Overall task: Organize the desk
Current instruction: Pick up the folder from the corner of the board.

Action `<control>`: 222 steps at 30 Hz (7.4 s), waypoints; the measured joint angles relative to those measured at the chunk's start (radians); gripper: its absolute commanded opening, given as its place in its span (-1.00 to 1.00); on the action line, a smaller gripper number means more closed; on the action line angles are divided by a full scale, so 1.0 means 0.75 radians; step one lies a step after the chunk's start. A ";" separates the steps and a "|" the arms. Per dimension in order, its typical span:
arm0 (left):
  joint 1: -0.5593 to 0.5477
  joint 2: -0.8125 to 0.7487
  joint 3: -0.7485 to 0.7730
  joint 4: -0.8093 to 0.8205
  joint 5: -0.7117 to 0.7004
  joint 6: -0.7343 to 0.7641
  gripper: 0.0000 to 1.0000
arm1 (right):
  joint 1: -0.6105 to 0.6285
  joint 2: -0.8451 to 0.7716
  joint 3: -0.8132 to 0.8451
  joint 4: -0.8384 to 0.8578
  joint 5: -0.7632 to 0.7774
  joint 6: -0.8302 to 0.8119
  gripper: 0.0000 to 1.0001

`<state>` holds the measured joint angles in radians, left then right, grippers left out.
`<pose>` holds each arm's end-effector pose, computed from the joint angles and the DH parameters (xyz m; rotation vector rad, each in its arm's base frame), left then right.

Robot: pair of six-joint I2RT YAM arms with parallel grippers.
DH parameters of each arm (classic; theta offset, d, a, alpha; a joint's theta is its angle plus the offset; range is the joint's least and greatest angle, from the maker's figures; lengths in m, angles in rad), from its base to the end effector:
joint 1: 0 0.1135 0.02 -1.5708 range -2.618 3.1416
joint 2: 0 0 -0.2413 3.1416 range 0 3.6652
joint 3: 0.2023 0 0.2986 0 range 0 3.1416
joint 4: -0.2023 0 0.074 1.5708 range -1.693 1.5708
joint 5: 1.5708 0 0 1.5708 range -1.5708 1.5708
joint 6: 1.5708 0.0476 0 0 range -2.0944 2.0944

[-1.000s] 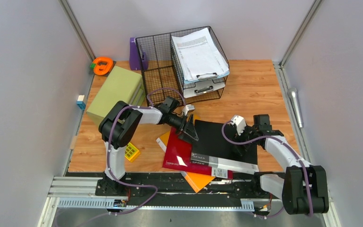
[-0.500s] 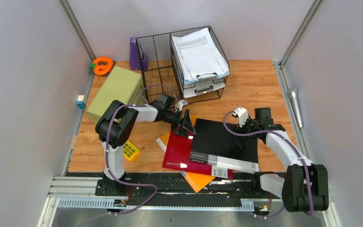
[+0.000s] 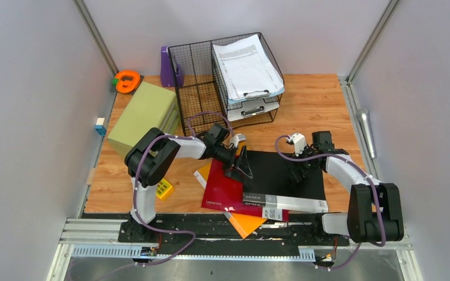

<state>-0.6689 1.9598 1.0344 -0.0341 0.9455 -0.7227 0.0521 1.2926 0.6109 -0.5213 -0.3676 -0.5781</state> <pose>0.2850 -0.2745 0.0558 -0.3429 -2.5607 1.5171 0.2600 0.0307 0.0973 -0.9162 2.5126 0.3505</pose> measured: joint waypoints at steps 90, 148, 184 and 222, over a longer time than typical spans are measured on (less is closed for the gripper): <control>0.089 0.093 0.106 0.355 -0.212 -0.287 -1.00 | 0.027 -0.338 0.223 -0.380 0.034 0.031 0.64; 0.319 0.087 0.605 -0.139 0.105 -0.345 -1.00 | 1.024 -0.453 -0.342 0.427 0.657 -0.260 0.51; 0.345 -0.293 0.955 -1.150 -0.390 0.861 0.73 | 0.875 -0.778 0.108 0.291 0.597 -0.247 -1.00; 0.937 -0.613 1.248 -1.098 -1.379 0.786 1.00 | 0.833 0.455 1.701 0.208 0.244 0.782 -1.00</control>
<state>0.0341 1.5002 1.9701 -0.8574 -0.0887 -0.1329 0.6769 1.6341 1.8870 -0.3656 -0.1844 0.0086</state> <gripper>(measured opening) 0.997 0.222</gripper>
